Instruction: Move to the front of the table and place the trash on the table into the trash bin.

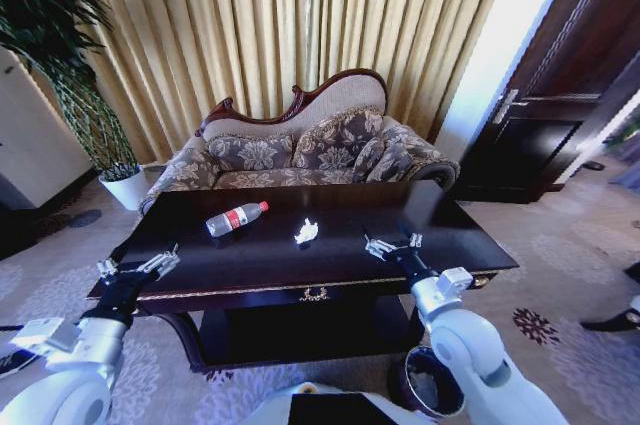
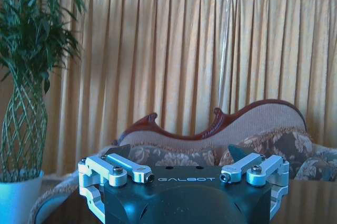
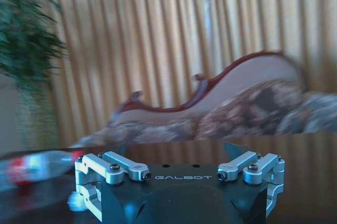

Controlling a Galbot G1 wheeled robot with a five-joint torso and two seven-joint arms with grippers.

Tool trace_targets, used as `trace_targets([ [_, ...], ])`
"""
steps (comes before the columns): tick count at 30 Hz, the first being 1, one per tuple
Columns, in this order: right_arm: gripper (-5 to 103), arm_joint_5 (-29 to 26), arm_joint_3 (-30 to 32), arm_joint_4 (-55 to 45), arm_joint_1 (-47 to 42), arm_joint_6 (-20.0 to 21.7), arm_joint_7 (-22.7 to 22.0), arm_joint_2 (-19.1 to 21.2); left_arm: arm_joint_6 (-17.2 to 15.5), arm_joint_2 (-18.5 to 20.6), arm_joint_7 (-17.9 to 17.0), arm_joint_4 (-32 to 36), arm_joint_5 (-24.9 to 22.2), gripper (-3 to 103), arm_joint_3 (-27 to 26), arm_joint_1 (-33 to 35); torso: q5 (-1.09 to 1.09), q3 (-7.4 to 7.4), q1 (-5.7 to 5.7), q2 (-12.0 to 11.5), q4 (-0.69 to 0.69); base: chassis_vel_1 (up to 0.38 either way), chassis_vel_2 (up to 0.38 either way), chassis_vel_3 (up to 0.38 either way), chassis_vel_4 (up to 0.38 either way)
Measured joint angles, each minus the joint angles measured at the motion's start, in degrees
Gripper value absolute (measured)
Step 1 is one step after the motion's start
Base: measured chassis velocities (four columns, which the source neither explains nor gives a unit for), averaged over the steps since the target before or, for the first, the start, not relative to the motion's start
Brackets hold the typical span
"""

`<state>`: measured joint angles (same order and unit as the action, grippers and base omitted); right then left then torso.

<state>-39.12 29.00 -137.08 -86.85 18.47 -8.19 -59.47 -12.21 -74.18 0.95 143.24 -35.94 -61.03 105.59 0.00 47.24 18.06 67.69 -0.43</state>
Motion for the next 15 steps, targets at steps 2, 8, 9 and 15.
trace_targets([
  [2,100,-2.84,-0.33,-0.90,0.53,1.49,-0.01,1.40,0.52,0.39,0.07,0.00,-0.21,100,-0.19,-0.09,0.00,0.00,0.00,0.00,-0.01,0.000,0.000,0.000,0.000],
  [8,100,-4.12,-4.53,0.21,4.52,4.67,-0.48,4.58,0.83,0.41,0.23,-0.51,0.04,100,0.12,-0.24,0.00,0.02,0.03,-0.02,0.01,0.000,0.000,0.000,0.000],
  [9,100,-3.87,-5.19,0.53,4.94,4.87,-0.74,4.74,0.83,0.34,0.26,-0.60,0.13,100,0.18,-0.25,0.00,0.02,0.03,-0.02,0.01,0.000,0.000,0.000,0.000],
  [15,100,-1.62,-9.91,2.67,7.26,5.15,-1.39,5.34,0.83,-0.20,0.36,-1.33,1.11,100,1.16,-0.64,-0.01,0.01,0.02,-0.01,0.00,0.000,0.000,0.000,0.000],
])
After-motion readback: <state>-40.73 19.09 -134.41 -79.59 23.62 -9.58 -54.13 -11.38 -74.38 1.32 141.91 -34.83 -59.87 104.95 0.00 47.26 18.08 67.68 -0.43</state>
